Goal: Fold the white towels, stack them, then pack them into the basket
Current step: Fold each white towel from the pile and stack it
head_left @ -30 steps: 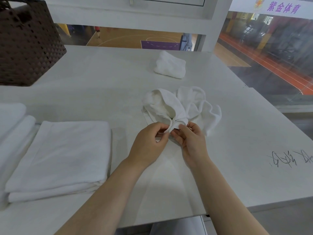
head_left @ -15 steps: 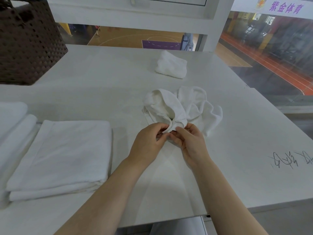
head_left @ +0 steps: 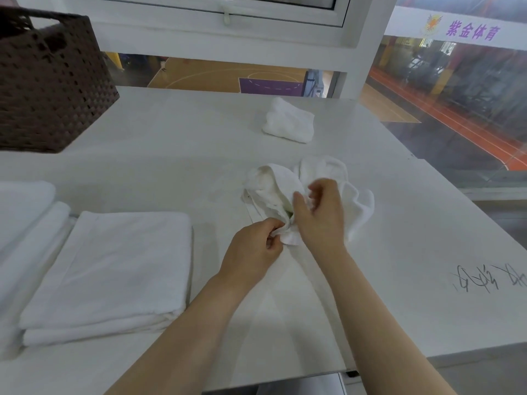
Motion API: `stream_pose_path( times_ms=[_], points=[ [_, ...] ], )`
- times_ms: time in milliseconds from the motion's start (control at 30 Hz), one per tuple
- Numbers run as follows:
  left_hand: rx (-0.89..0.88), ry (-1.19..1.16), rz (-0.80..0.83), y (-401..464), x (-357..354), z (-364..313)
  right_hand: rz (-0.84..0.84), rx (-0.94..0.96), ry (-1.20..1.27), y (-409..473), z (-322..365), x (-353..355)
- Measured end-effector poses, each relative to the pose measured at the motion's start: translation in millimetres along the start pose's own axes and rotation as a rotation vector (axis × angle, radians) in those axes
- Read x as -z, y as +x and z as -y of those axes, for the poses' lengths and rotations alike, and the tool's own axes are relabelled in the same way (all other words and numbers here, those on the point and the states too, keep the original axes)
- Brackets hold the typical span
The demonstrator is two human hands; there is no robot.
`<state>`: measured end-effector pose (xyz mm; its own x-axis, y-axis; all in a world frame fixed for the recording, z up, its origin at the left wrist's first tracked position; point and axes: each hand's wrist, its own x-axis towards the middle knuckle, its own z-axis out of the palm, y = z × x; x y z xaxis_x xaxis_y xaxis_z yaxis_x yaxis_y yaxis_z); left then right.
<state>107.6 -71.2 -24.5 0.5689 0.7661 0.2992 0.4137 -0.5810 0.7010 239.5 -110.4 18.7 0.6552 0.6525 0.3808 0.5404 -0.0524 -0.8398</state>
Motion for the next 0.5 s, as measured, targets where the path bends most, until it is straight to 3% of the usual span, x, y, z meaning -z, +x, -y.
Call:
stream_pose_path(
  times_ms=[100,233,500],
  points=[
    [0.005,0.002,-0.012,-1,-1,2,0.258,0.174,-0.248,35,15,-19],
    [0.011,-0.024,-0.019,-3,3,1,0.52,0.25,-0.596,70,31,-34],
    [0.097,-0.071,-0.034,-1,5,-5,0.272,0.202,-0.676,129,60,34]
  ],
)
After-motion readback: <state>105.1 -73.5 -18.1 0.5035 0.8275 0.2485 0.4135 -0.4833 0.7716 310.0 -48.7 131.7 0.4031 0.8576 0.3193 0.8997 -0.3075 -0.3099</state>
